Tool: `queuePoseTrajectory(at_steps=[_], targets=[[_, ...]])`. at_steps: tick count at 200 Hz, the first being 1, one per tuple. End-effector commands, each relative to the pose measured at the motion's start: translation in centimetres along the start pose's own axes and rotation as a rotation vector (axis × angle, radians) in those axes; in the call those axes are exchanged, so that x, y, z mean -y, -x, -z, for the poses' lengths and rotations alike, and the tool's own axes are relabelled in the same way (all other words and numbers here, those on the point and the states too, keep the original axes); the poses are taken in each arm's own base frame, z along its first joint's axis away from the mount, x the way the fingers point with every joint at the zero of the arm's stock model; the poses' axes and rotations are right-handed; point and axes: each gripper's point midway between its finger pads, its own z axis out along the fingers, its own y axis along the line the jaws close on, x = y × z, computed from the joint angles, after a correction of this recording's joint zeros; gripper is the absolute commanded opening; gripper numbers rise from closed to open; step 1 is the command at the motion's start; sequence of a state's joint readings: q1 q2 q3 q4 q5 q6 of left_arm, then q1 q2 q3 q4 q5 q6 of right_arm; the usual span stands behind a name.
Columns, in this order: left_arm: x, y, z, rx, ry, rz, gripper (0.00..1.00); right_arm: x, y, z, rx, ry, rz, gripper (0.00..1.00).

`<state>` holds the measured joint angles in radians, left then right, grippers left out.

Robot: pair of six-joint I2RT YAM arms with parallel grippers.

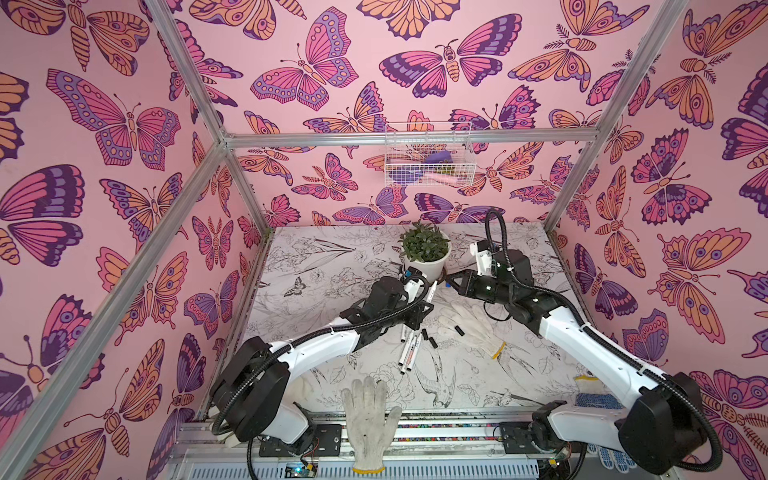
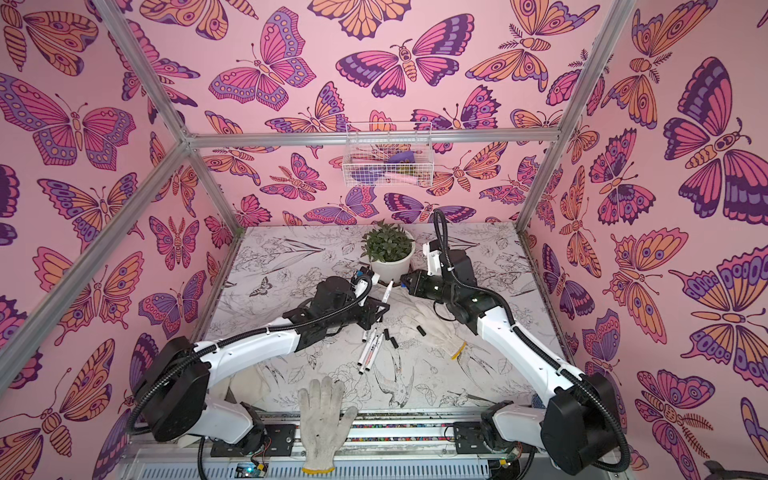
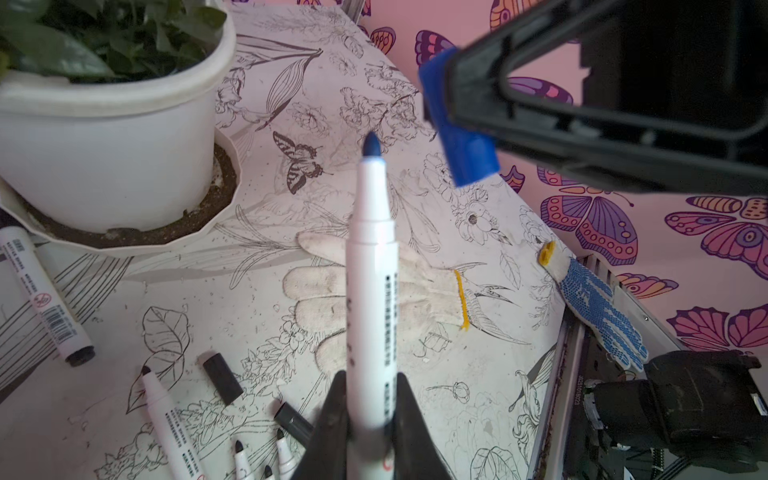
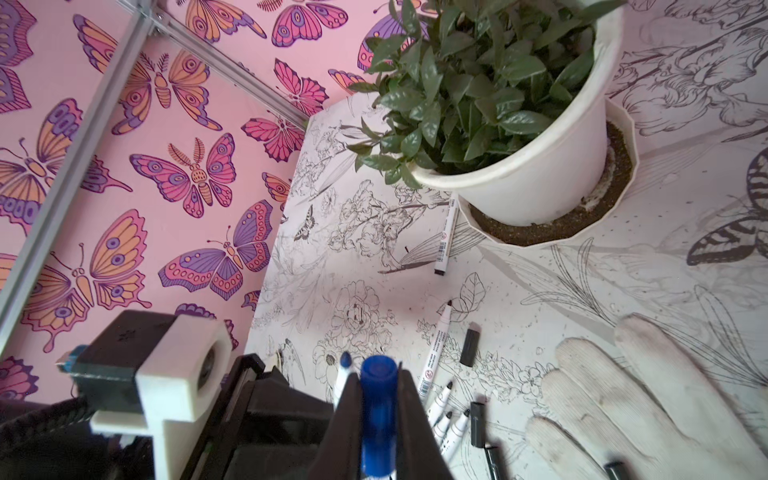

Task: Insert the pens into the pen caps
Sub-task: 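Lift the blue cap with the right gripper and carry it over the marker tip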

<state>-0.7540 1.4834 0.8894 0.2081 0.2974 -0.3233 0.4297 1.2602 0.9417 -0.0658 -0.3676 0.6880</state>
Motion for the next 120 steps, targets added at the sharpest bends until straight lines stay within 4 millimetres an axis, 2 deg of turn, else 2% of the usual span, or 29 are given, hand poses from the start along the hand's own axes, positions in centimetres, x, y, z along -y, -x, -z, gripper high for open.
queuePoseTrajectory(at_steps=[1,120], targets=[[1.3,1.1,-0.3,0.029,-0.043,-0.018,0.0,-1.7,2.3,0.6,0.107,0.069,-0.012,0.02],[2.4,0.6,-1.1,0.001,-0.08,-0.063,0.0,-0.4,3.6,1.7,0.122,0.012,-0.004,0.0]])
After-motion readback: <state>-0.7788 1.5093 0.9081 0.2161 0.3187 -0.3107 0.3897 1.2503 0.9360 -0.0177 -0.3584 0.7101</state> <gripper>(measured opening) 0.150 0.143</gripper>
